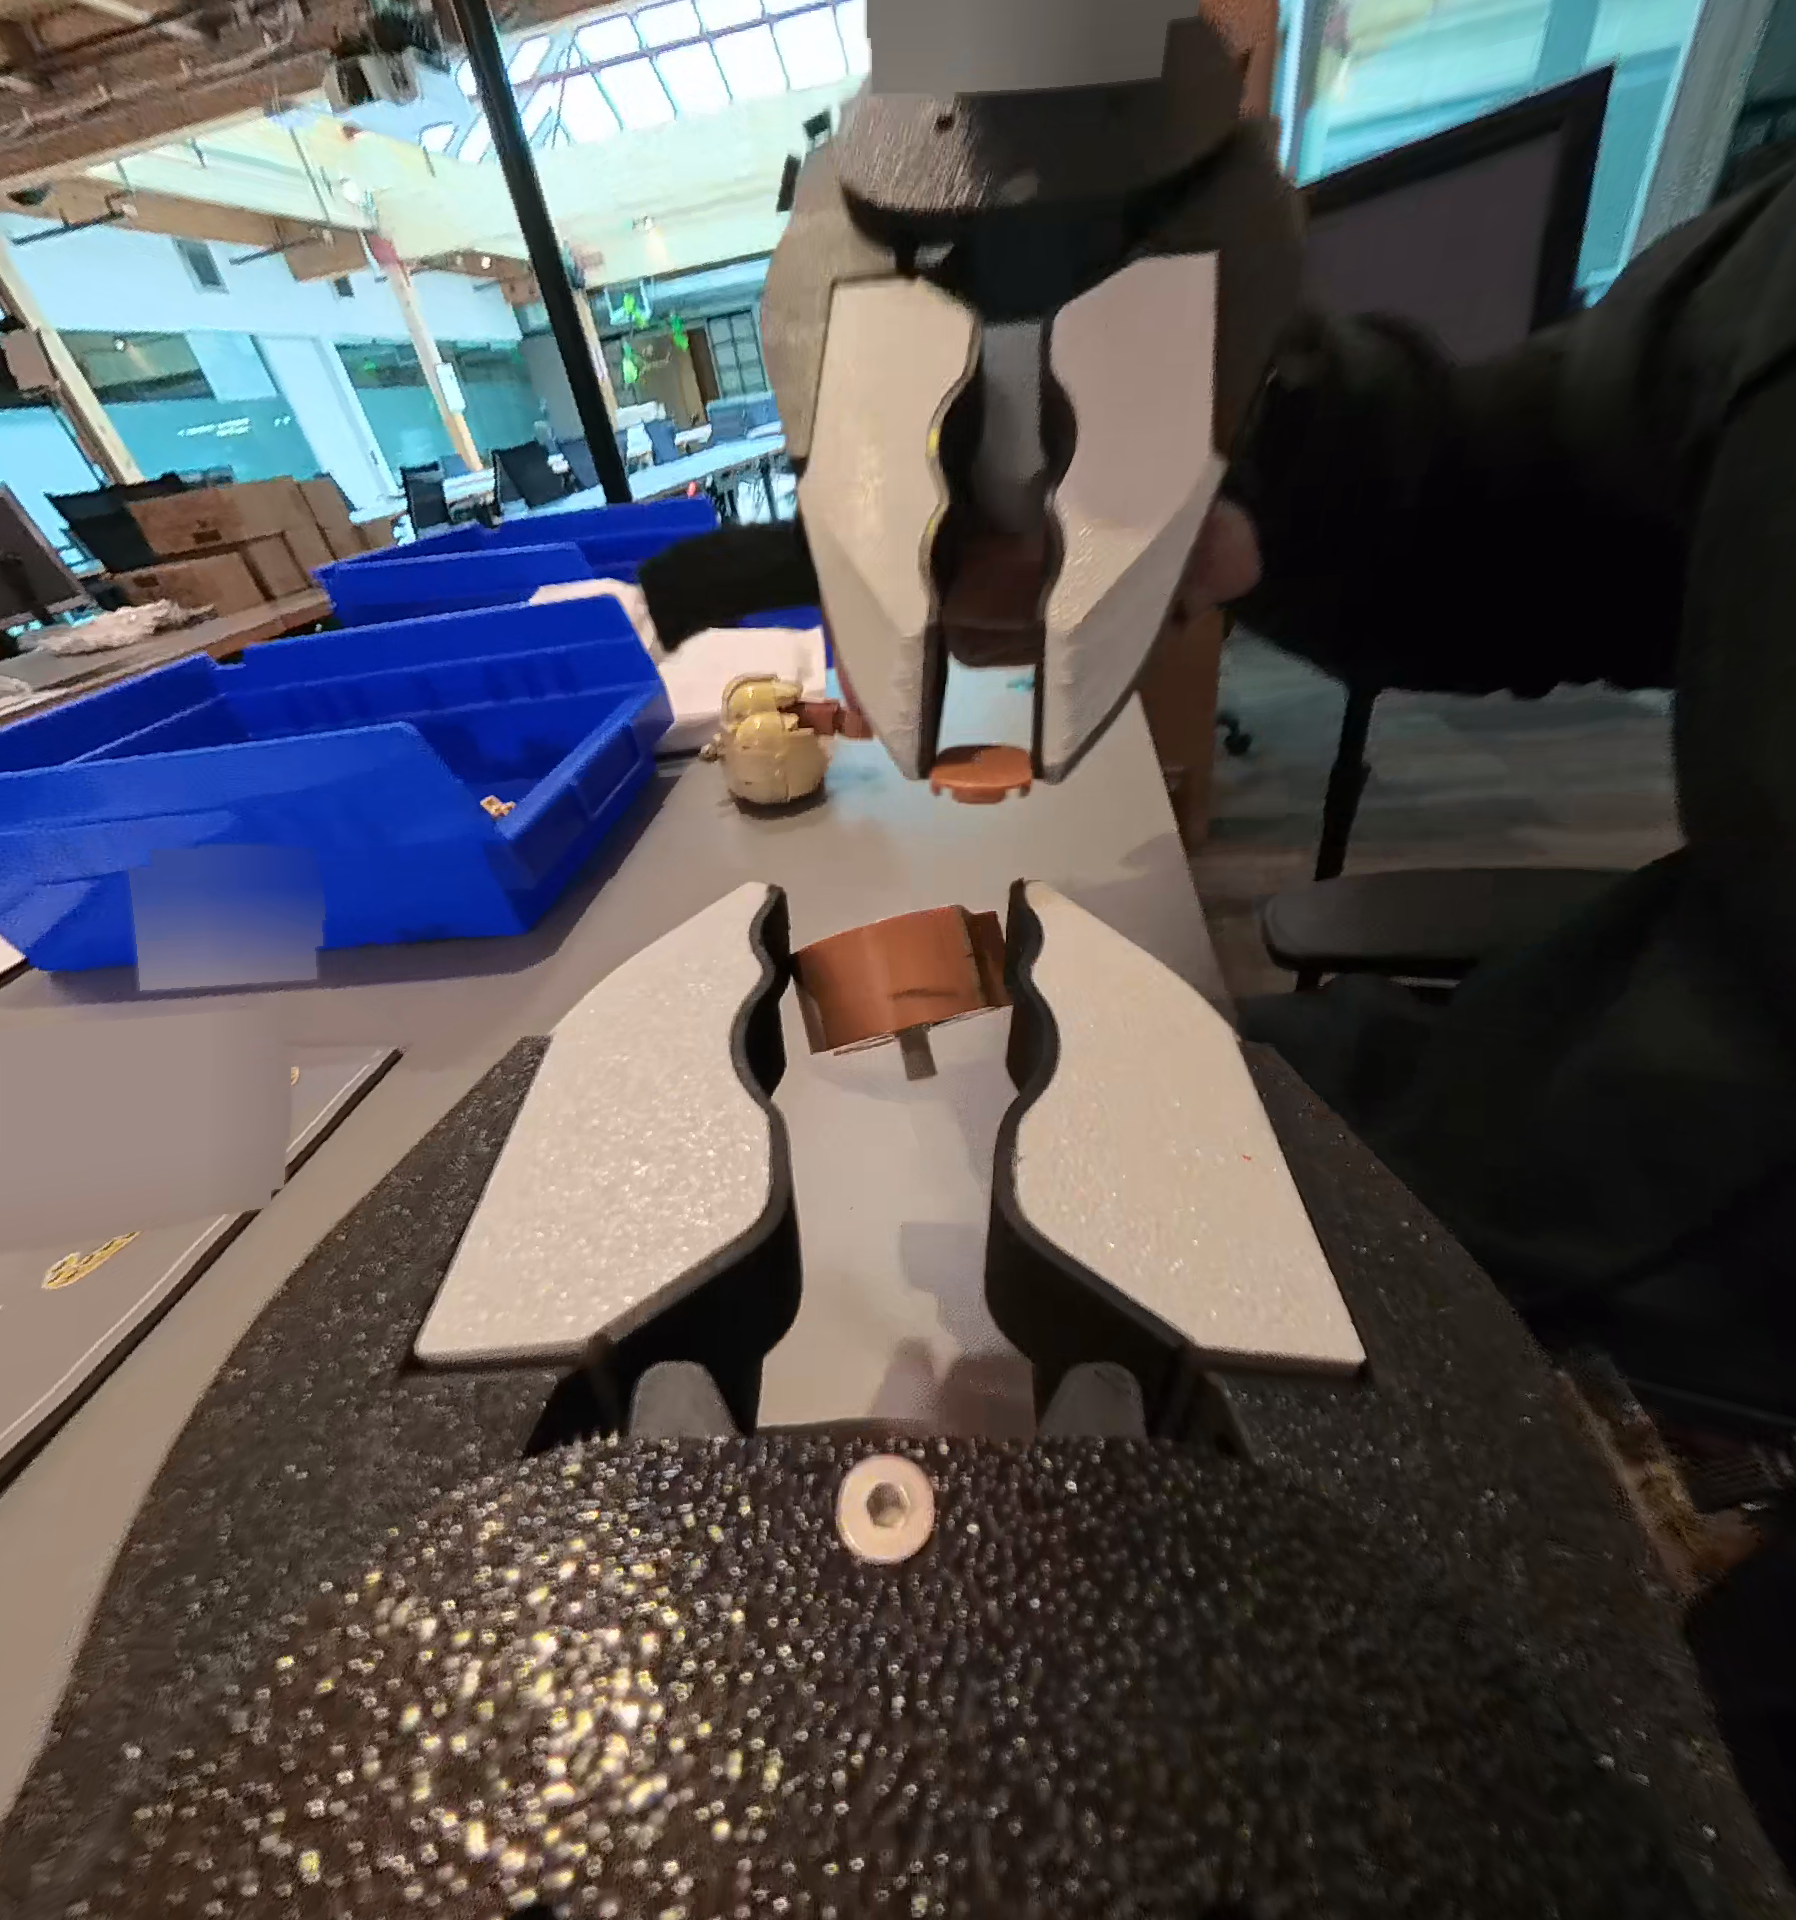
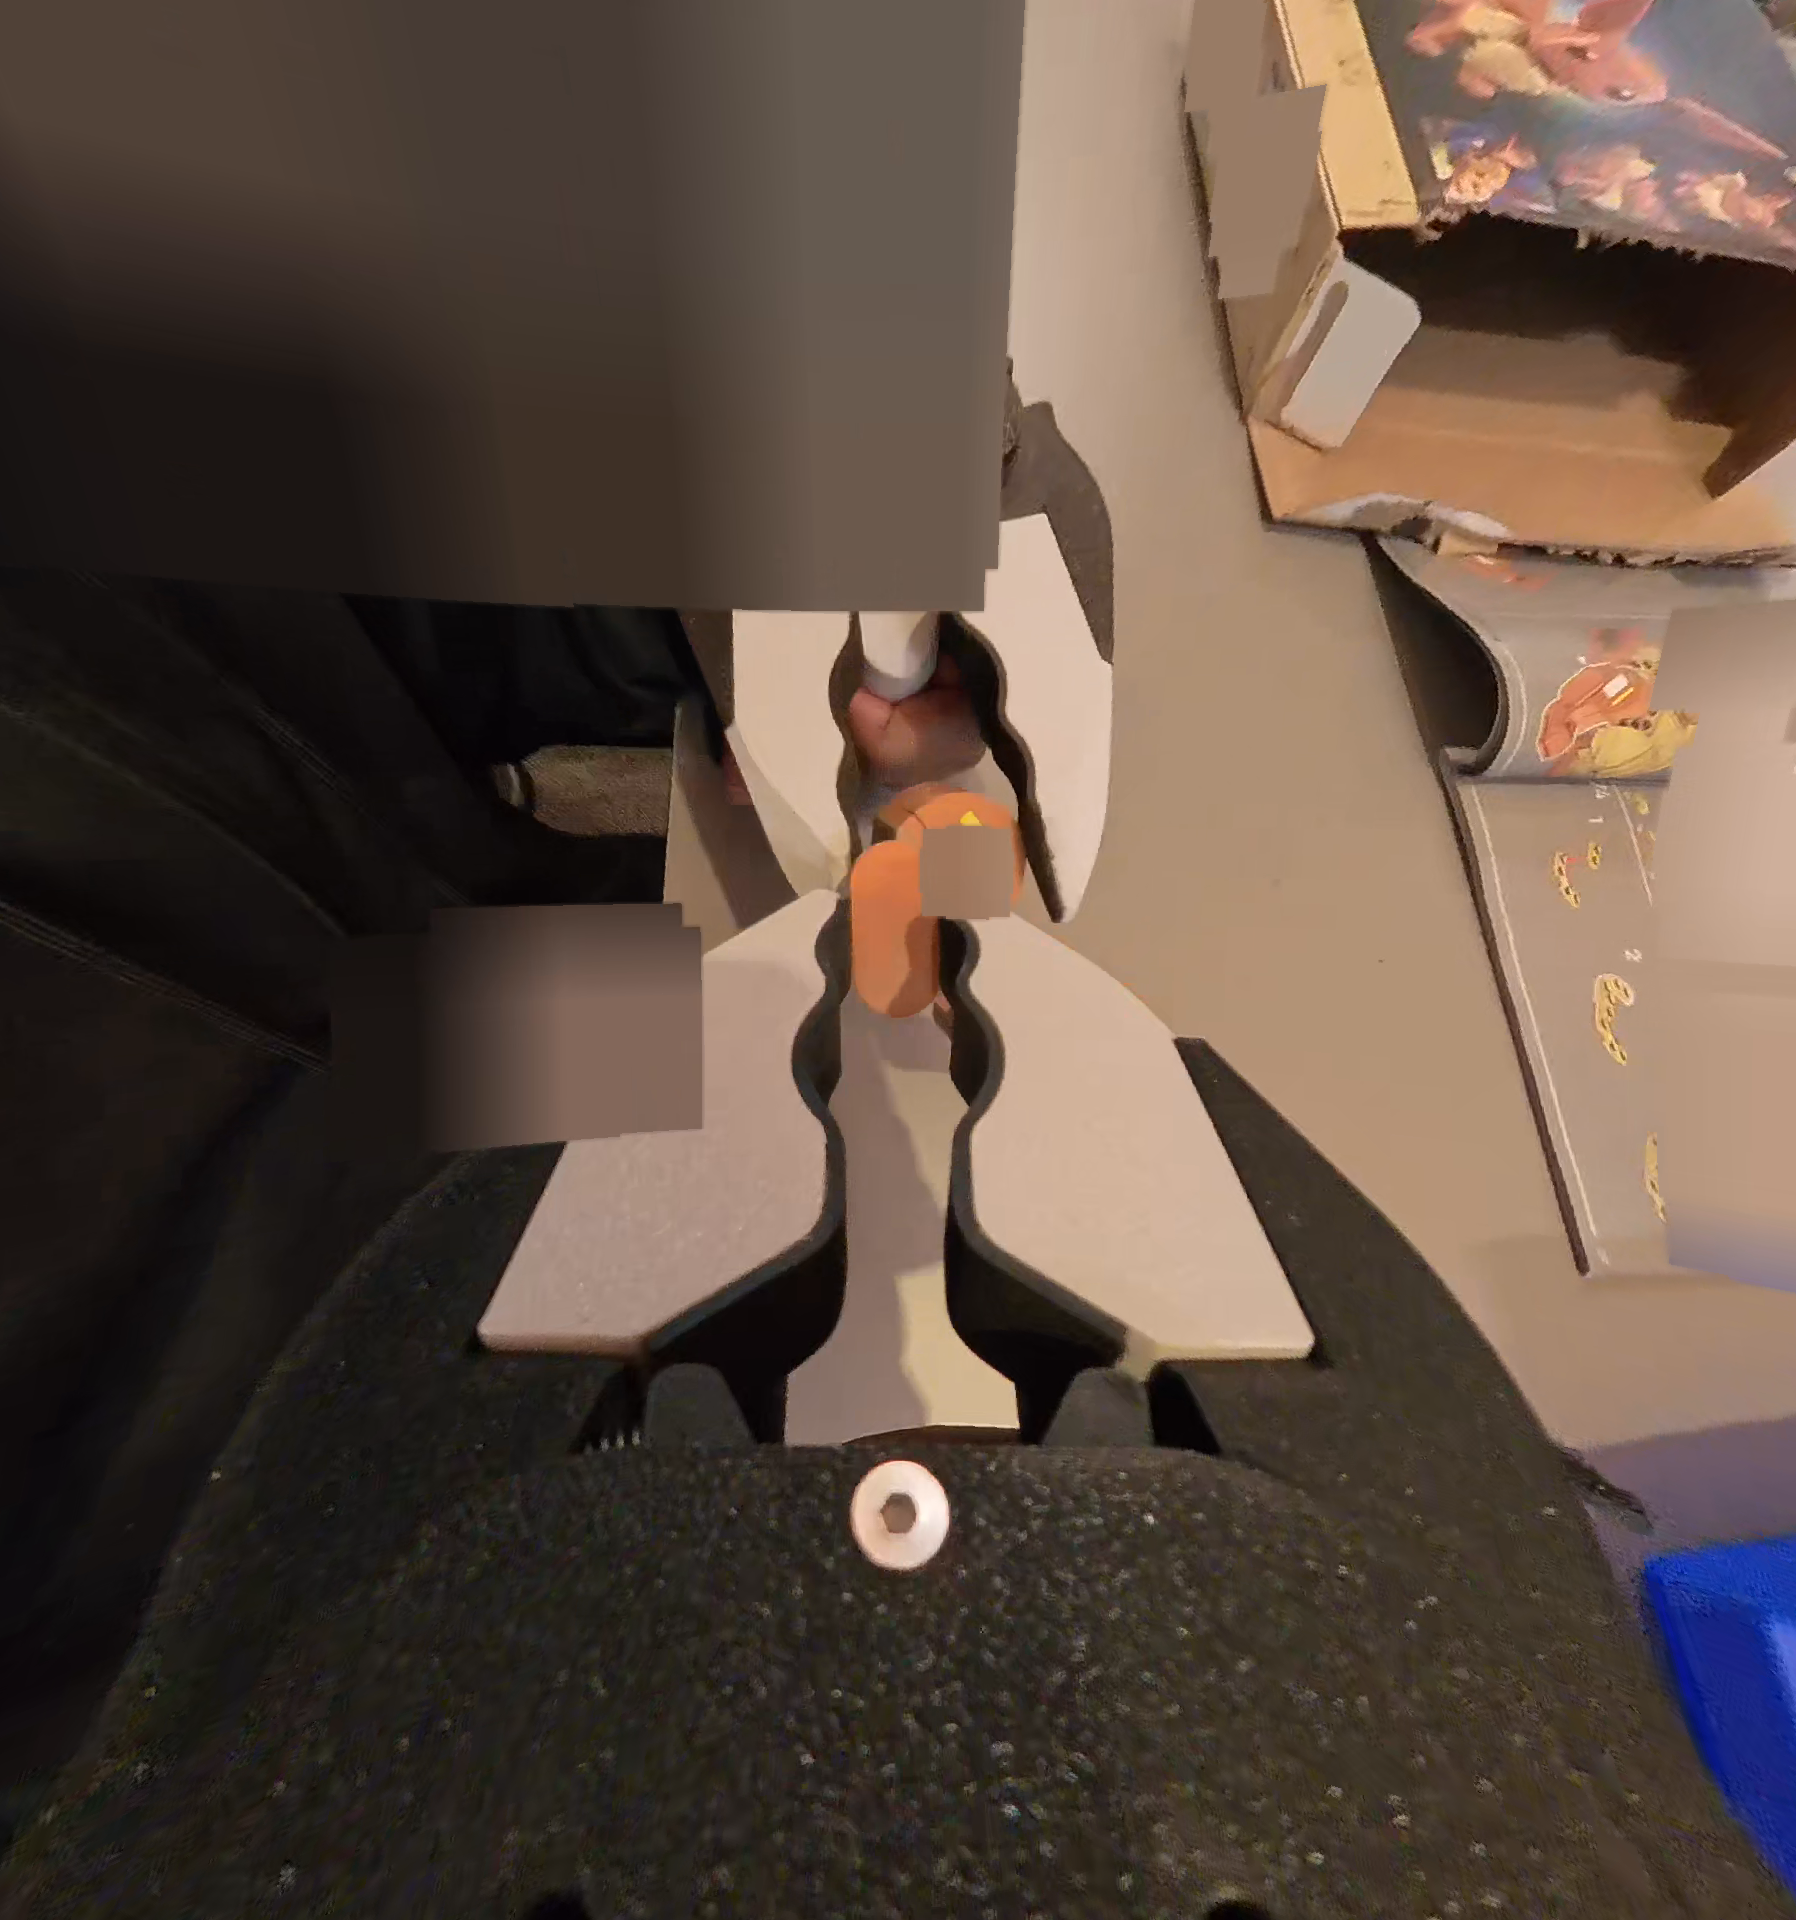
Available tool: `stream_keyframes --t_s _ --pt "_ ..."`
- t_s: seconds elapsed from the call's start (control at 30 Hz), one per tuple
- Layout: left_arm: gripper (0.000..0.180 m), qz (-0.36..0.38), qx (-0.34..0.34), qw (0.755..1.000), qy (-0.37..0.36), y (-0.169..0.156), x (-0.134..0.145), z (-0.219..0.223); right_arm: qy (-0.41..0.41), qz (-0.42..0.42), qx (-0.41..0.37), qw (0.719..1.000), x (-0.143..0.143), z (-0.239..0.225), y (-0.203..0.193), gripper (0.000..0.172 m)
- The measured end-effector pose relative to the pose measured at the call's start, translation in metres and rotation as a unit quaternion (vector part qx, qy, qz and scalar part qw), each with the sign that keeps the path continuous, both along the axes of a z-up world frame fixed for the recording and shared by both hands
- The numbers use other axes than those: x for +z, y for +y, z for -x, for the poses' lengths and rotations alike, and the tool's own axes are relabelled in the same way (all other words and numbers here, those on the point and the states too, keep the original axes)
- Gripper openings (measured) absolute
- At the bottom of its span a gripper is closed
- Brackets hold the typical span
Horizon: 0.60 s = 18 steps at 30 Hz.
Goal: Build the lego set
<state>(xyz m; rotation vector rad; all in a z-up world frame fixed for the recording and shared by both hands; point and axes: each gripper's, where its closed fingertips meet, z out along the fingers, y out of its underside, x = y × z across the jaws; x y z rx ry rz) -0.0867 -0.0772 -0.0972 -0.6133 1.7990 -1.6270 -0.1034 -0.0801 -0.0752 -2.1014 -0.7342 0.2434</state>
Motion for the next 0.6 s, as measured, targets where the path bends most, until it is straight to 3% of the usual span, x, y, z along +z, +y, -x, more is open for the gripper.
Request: stream_keyframes --t_s 0.17,0.3,0.6 --pt "0.039 0.067 -0.019 0.997 -0.016 0.006 0.016 0.007 0.053 -0.031 0.009 0.998 0.01 -0.003 0.003 0.015" --pt "0.039 0.076 -0.004 0.997 -0.027 0.012 0.019 0.006 0.068 -0.046 0.002 0.997 0.009 -0.008 0.0 0.016" --pt "0.039 0.189 0.02 0.979 -0.077 0.037 0.051 0.009 0.124 -0.058 -0.048 0.989 -0.04 -0.003 0.001 0.015"
